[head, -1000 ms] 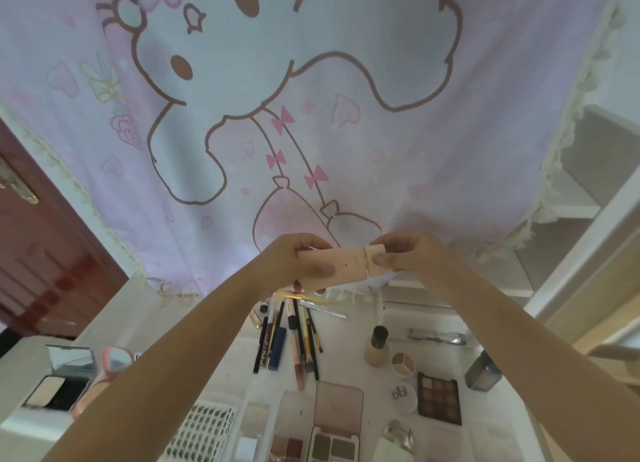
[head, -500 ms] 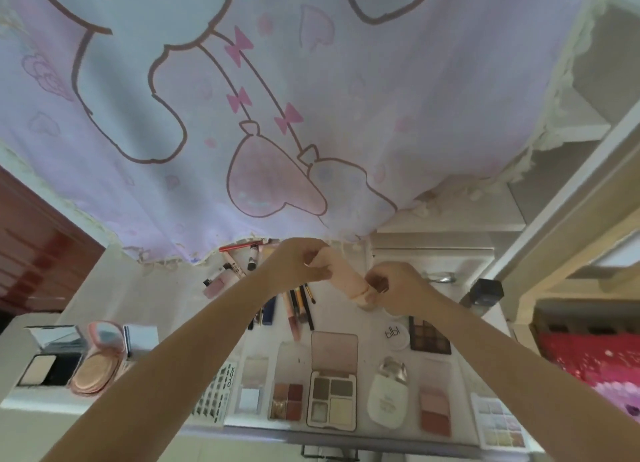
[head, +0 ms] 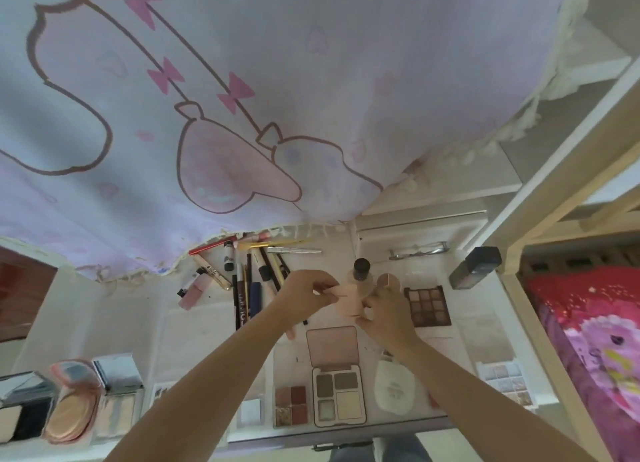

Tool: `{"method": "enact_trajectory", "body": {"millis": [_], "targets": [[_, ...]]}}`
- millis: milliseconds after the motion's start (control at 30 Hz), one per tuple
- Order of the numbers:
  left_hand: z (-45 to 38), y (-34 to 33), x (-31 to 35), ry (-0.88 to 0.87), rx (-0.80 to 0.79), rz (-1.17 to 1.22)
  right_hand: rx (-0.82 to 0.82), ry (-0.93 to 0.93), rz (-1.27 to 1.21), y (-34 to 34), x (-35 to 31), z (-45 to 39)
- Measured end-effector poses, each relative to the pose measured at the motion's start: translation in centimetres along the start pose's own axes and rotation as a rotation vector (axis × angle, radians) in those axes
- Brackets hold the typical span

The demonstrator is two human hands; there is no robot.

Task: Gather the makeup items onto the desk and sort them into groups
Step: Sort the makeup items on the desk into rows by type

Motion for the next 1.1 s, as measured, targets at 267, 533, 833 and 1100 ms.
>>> {"method": "enact_trajectory", "body": {"millis": [267,533,833,1100], "targets": [[-1.4,-1.0,-0.3,-0.039,-0.068,-0.051,-0.052,-0.061,0.096,-2.4,0.9,-0.4],[-2.2,-1.6,0.3,-0.115,-0.055,-0.137,0.004,-0.076,0.095,-2.6,1.3,-1.1],[-2.4,-2.2,0.6,-0.120,-0.019,-0.169,-0.018,-0.091,0.125,-1.8,1.4,-1.4],[-1.9,-2.3,0.1,-0.094,-0.032,-0.222,-0.002,-0.101,0.090,-0.8,1.9,-0.1]]}}
Point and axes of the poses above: each hand's wrist, its own z-axis away from the middle knuckle, its own y-axis out of the back of the hand, x = y × z, the point moved 1 cm from there along -z, towards the middle knuckle, and after that the axes turned 4 degrees about z, right-handed, at the moved point
